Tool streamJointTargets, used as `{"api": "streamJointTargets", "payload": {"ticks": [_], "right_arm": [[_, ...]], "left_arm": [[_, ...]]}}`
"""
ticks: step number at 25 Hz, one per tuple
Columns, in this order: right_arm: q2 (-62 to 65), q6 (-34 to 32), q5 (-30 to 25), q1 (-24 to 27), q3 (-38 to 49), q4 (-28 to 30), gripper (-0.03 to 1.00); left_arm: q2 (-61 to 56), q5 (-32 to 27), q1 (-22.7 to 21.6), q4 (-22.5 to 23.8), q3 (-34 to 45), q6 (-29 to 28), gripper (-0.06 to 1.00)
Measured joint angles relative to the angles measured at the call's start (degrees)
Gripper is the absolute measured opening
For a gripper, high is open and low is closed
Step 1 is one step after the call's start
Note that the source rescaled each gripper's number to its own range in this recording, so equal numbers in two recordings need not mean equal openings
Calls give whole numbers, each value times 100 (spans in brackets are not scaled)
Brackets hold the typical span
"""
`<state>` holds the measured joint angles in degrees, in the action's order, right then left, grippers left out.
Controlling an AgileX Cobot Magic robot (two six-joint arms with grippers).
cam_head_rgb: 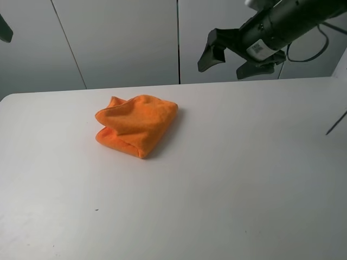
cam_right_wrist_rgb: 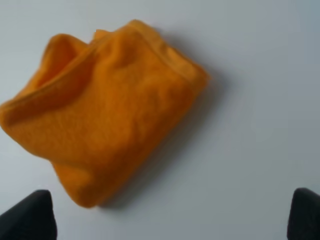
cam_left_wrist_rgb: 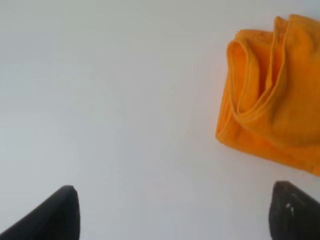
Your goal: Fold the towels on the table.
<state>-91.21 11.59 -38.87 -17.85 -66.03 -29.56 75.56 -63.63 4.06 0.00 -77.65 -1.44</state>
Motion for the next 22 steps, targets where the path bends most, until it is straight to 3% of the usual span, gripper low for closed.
{"api": "streamJointTargets", "payload": {"ticks": [4,7,22], "right_arm": [[1374,-644,-125,8,733,939,100],[2415,-844,-282,8,1274,1270,100],[7291,-918,-2005,8,3056,1810,100]], "left_arm": [[-1023,305,0,-79,917,-24,98],[-1882,380,0,-142,1472,-46,98],[-6449,-20,0,-114,3602,-136,98]]}}
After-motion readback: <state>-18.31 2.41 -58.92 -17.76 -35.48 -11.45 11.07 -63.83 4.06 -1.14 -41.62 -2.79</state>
